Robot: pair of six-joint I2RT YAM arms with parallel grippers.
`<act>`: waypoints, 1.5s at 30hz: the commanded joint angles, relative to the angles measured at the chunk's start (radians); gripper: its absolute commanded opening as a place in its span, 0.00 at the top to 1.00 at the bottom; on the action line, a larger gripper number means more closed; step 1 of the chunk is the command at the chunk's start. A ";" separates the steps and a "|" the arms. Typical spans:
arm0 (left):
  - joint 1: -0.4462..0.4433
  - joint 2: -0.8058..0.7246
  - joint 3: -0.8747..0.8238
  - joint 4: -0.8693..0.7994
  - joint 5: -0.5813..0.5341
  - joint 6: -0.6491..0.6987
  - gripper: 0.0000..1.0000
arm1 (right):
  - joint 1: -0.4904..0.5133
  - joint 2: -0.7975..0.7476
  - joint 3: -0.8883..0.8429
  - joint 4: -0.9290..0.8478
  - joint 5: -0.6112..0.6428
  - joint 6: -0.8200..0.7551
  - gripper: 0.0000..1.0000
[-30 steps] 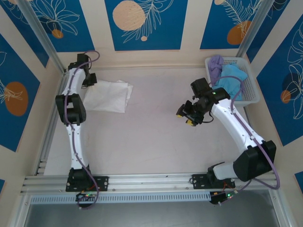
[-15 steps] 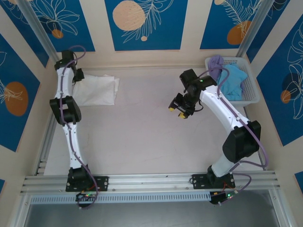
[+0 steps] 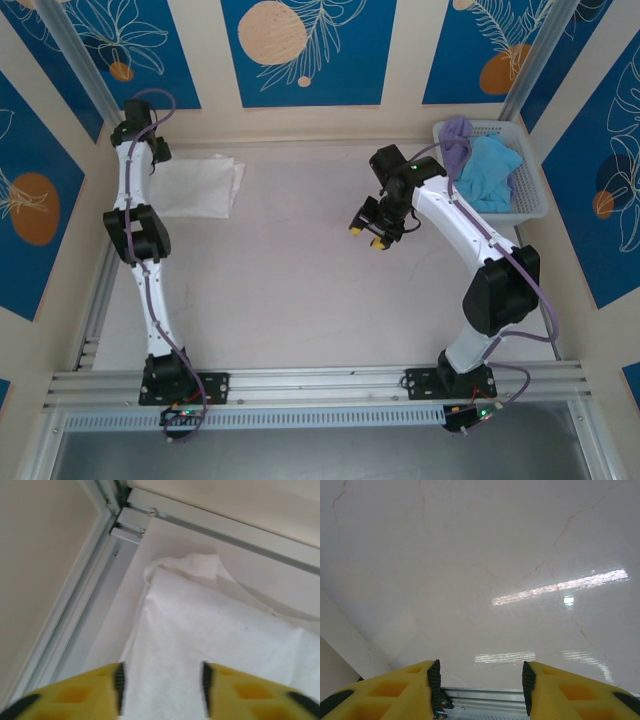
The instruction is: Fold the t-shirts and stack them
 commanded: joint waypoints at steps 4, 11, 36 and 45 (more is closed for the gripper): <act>0.012 -0.011 0.028 -0.046 0.024 -0.097 0.16 | 0.001 -0.023 0.007 -0.018 -0.010 -0.010 0.50; -0.061 -0.101 0.019 -0.057 0.190 -0.130 0.00 | -0.015 -0.073 0.037 -0.018 0.089 -0.056 0.47; -0.610 -1.256 -1.580 0.613 -0.192 -0.352 0.00 | -0.063 -0.891 -0.775 0.554 0.725 -0.419 0.08; -0.486 -1.436 -1.771 0.532 -0.293 -0.182 0.00 | -0.168 -0.870 -0.996 0.830 0.607 -0.495 0.01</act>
